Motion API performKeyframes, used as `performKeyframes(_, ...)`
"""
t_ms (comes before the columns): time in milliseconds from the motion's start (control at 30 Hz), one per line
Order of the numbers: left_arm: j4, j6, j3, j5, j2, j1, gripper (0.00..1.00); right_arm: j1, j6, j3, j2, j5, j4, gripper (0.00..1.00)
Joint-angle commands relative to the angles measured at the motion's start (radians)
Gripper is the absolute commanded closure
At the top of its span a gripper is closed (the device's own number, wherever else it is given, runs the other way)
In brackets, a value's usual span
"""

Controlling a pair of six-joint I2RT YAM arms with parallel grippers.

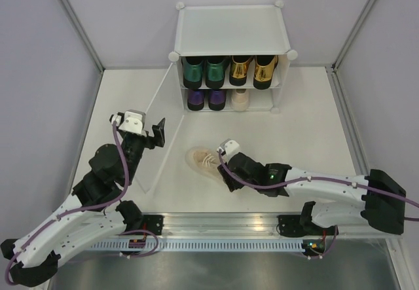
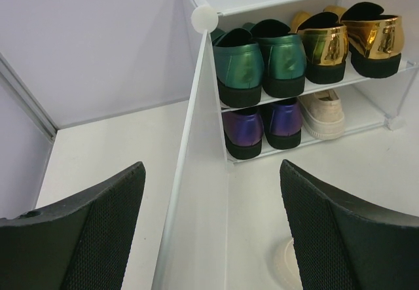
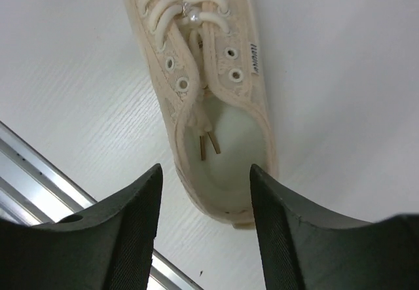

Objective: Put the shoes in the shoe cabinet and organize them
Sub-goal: Move the shoe to the center of the board, then pick up the shoe from the center of the board.

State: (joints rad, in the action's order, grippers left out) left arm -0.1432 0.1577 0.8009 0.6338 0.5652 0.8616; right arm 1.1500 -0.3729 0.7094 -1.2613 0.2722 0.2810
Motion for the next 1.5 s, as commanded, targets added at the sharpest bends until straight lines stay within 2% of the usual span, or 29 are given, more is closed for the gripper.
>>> performKeyframes(0, 0.016, -0.035, -0.014, -0.013, 0.001, 0.005, 0.14, 0.008, -0.041, 0.002, 0.131, 0.079, 0.053, 0.39)
performKeyframes(33, 0.02, -0.037, -0.023, -0.013, 0.004, 0.005, 0.14, 0.007, -0.044, 0.007, 0.149, 0.088, 0.053, 0.34)
performKeyframes(167, 0.024, -0.041, -0.031, -0.019, 0.002, 0.005, 0.14, 0.008, -0.069, 0.022, 0.226, 0.137, 0.076, 0.26)
performKeyframes(233, 0.027, -0.041, -0.04, -0.017, -0.004, 0.005, 0.14, 0.007, -0.069, 0.002, 0.246, 0.144, 0.069, 0.17)
performKeyframes(300, 0.03, -0.043, -0.045, -0.017, -0.016, 0.005, 0.14, 0.008, -0.061, -0.036, 0.261, 0.125, 0.04, 0.12)
performKeyframes(333, 0.03, -0.041, -0.048, -0.016, -0.019, 0.005, 0.14, 0.008, -0.048, -0.045, 0.258, 0.118, 0.032, 0.02)
performKeyframes(467, 0.034, -0.035, -0.049, -0.01, -0.025, 0.005, 0.14, 0.008, -0.023, -0.088, 0.211, 0.056, -0.037, 0.02)
performKeyframes(567, 0.036, -0.029, -0.051, -0.002, -0.027, 0.005, 0.14, 0.008, -0.014, -0.105, 0.162, 0.074, -0.08, 0.02)
performKeyframes(1000, 0.036, -0.029, -0.055, -0.003, -0.025, 0.005, 0.14, 0.007, 0.058, -0.051, -0.082, 0.059, -0.207, 0.02)
performKeyframes(1233, 0.036, -0.03, -0.055, -0.006, -0.019, 0.005, 0.14, 0.005, 0.1, 0.016, -0.161, 0.07, -0.166, 0.02)
performKeyframes(1467, 0.034, -0.027, -0.054, -0.005, -0.021, 0.005, 0.14, -0.036, 0.109, 0.067, -0.177, -0.022, -0.137, 0.02)
